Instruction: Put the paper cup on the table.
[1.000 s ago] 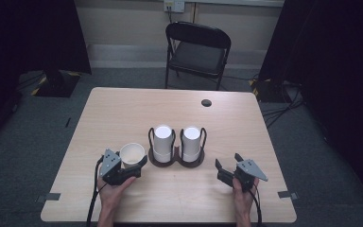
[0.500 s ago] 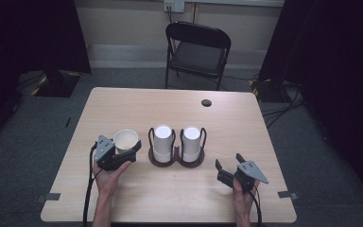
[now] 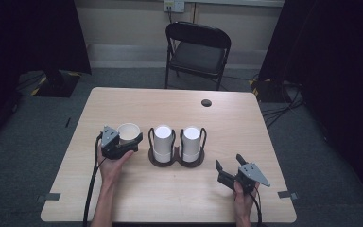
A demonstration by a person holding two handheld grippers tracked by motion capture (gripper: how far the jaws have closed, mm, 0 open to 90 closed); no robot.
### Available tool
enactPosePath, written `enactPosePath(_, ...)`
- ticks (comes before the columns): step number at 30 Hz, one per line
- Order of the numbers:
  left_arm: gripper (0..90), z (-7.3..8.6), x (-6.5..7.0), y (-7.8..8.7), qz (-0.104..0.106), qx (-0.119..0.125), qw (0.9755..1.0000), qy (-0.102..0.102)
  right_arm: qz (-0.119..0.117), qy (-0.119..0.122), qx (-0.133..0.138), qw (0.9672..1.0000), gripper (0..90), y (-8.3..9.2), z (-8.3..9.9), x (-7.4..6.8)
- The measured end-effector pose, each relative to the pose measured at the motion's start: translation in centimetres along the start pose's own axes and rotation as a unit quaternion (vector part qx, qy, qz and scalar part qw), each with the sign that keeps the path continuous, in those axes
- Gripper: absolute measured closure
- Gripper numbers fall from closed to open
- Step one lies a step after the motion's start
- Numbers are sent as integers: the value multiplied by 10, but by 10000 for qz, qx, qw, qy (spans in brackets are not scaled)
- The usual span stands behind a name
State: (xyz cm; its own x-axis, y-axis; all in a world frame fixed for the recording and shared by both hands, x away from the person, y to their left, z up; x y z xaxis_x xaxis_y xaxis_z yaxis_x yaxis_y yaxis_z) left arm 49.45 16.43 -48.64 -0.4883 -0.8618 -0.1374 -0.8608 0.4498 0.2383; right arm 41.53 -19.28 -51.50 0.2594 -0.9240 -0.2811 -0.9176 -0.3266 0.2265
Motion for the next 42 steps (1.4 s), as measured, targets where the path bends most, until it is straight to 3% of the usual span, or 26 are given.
enactPosePath(3, 202, -1, -5, -5, -53, -29, 10000, -68, -23, 4, -15, 10000, 143, 0, 0, 0)
enactPosePath(6, 200, -2, -12, -9, -79, 43, 9999, 104, -8, -2, -40, 10000, 158, -1, 0, 0)
enactPosePath(9, 199, 8, -18, -17, -126, -60, 9996, 228, -26, 36, -97, 9999, 157, -2, 1, -1)
enactPosePath(12, 198, 15, -20, -20, -135, -180, 9994, 264, -36, 45, -101, 9999, 157, -2, 1, -1)
enactPosePath(14, 197, 12, -18, -20, -106, -83, 9994, 327, -14, 37, -87, 10000, 157, -2, 1, 0)
enactPosePath(17, 197, 11, -16, -20, -112, -99, 9998, 146, 50, -59, -98, 9999, 157, -2, 1, 1)
enactPosePath(22, 191, 20, -16, -24, -1, -225, 9993, 294, 41, -46, -111, 9999, 157, -2, 1, 1)
enactPosePath(27, 192, 26, -14, -27, -10, -399, 9992, 88, 100, -131, -107, 9998, 156, -2, 1, 3)
enactPosePath(34, 171, 35, -15, -26, 38, -643, 9979, 76, 96, -142, -127, 9998, 156, -3, 1, 4)
enactPosePath(37, 155, 38, -16, -26, 36, -747, 9972, -62, 95, -161, -127, 9997, 156, -3, 1, 4)
enactPosePath(42, 155, 39, -15, -25, 23, -811, 9967, -92, 105, -171, -138, 9997, 156, -3, 1, 4)
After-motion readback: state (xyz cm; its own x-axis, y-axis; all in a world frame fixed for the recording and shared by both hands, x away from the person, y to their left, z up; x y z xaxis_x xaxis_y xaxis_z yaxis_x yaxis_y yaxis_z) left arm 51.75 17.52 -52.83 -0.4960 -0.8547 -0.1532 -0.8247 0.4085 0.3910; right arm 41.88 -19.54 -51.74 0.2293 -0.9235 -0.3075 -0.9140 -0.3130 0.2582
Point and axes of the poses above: each handheld gripper's, and its own axes: y roughly backward along the jaws, z roughly out of its underside, x roughly to its right, the point moved 9 cm from there along -y, roughly forward along the jaws, and after that the axes turned 15 degrees about -y, right-handed, at the moved point
